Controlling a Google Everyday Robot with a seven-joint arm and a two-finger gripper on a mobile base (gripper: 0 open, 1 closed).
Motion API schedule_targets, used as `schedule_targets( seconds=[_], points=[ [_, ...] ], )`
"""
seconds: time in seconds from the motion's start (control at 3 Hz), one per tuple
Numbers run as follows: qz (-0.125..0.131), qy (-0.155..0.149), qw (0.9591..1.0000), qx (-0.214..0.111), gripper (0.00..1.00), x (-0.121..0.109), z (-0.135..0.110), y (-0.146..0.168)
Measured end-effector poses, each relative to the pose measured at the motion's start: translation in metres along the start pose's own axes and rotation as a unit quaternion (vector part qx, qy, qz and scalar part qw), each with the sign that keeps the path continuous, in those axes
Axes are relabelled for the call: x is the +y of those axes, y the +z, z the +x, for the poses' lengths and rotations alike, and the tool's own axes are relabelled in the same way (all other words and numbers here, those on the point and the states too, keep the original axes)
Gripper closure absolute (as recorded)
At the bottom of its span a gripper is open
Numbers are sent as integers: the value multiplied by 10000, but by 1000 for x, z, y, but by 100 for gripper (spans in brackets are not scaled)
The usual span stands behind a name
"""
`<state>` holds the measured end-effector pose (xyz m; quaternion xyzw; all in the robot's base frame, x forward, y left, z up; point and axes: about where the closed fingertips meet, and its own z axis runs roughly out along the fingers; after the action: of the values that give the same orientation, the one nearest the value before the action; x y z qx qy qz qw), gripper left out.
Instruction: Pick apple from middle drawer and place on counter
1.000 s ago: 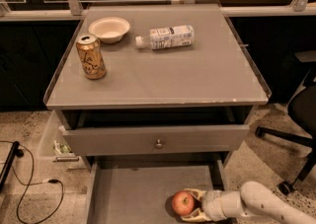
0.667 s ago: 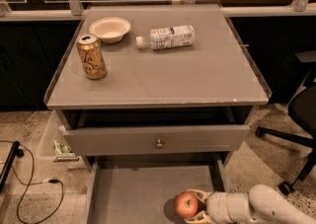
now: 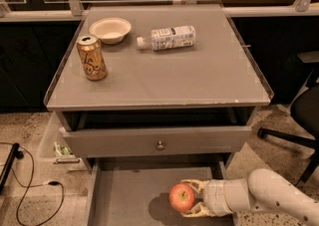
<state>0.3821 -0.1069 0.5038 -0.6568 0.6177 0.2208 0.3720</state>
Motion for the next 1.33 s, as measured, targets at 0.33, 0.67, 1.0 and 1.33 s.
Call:
schedule_targets(
  seconds=[0.33,0.67,1.0,1.33],
  points=[
    [100,-337,9991,215,100,-14,-60,-37],
    [142,-499,9980,360,100,-20,-71,-46],
    [142,-500,9980,360,100,-20,-71,-46],
    [183,-678,9967,411,100,-19,-86,-49]
  ],
)
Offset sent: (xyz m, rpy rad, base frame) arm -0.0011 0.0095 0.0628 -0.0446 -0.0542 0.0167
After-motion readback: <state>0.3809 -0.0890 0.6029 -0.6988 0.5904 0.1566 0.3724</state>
